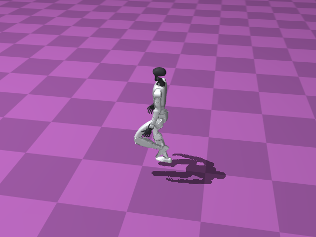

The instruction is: Walk

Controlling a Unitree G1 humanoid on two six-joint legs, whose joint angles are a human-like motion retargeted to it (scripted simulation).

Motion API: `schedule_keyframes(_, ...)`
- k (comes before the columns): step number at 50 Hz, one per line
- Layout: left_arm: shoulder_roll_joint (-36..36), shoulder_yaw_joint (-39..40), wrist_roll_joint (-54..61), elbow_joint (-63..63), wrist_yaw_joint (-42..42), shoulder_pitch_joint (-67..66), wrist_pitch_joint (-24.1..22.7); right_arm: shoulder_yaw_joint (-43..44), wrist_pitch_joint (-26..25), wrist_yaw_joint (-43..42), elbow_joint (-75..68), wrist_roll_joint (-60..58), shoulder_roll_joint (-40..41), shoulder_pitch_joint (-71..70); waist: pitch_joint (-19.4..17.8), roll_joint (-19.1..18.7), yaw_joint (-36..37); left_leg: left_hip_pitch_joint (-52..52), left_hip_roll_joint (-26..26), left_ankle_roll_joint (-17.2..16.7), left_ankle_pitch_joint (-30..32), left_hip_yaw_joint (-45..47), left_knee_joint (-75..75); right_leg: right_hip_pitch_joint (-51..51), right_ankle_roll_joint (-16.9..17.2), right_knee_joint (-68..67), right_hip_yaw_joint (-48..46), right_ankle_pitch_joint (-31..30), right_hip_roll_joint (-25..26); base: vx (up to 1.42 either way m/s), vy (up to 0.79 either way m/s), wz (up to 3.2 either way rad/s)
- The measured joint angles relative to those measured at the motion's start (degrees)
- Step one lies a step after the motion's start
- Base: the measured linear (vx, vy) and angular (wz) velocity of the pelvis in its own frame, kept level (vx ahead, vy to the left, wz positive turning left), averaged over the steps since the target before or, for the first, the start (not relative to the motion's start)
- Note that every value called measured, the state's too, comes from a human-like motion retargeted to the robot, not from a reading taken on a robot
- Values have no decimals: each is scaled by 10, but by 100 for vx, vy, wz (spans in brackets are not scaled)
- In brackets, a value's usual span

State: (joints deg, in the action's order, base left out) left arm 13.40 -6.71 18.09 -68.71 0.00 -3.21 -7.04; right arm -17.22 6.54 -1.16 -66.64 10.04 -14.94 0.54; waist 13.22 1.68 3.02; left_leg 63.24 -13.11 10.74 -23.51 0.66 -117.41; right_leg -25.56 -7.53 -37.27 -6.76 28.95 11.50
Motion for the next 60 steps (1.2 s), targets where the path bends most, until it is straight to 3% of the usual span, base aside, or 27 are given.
schedule_keyframes(5,4,23,27,-6,5,-7,3,6,4,-8,5,-9,13,4,-8,11,19,7,32,9,-47,51,151,58,31,-24,4,26,-18,59,7,-39)
schedule_keyframes(11,13,46,68,-20,10,-17,2,4,5,-15,-13,-18,25,12,10,15,47,-83,73,-20,-65,90,430,116,90,-29,-19,-30,-55,63,14,-54)
schedule_keyframes(15,12,51,87,-30,7,-28,1,1,-1,-6,-28,-18,25,19,27,26,44,-176,122,-35,-47,118,606,127,127,-95,-45,-99,-123,59,16,-17)
schedule_keyframes(18,6,47,87,-32,6,-36,4,4,-8,7,-38,-15,20,19,28,44,28,-242,179,-25,-38,138,690,109,146,-218,-51,-146,-201,52,13,11)
schedule_keyframes(23,-3,37,64,-19,8,-35,8,28,-10,16,-43,-3,17,2,15,67,-6,-303,255,29,-98,139,730,30,141,-468,-33,-197,-317,48,10,12)
schedule_keyframes(25,-6,28,53,-15,9,-35,9,39,-9,13,-44,2,19,-2,9,72,-24,-318,273,36,-112,138,732,-4,120,-540,-23,-164,-351,45,6,21)
schedule_keyframes(29,-14,15,35,-11,8,-19,15,59,-9,8,-47,12,13,-22,-3,59,-47,-389,289,27,-99,120,822,-91,83,-585,0,-86,-366,41,4,3)
schedule_keyframes(35,-26,-13,7,-9,5,-13,19,70,-10,-2,-34,22,-1,-19,-15,29,-71,-482,287,-2,-84,97,922,-196,65,-505,-8,-13,-338,34,-4,-1)
schedule_keyframes(45,-23,-38,-34,-21,9,17,-3,69,-11,-20,-32,13,-5,-20,-25,6,-62,-564,264,-12,-117,85,986,-260,142,-124,-25,-57,-226,32,-8,-20)
schedule_keyframes(48,-22,-36,-38,-22,14,21,-5,64,-11,-23,-34,5,-3,-13,-19,17,-59,-558,265,-13,-144,92,945,-274,149,-84,-10,-56,-219,33,-11,-18)
schedule_keyframes(55,-18,-10,-30,-35,11,32,1,49,-21,-5,-51,-17,8,3,2,5,-48,-529,207,-34,-156,74,770,-230,106,-95,-12,-72,-170,43,-12,-23)
schedule_keyframes(57,-12,0,-21,-38,2,35,5,42,-25,8,-57,-22,12,5,0,-26,-41,-500,146,-56,-135,62,660,-186,84,-60,-38,-79,-120,42,-15,-46)
schedule_keyframes(60,-4,7,-13,-33,-8,33,10,34,-28,27,-56,-20,15,13,3,-58,-26,-424,54,-79,-48,49,472,-148,51,-16,-58,-90,-52,36,-16,-52)
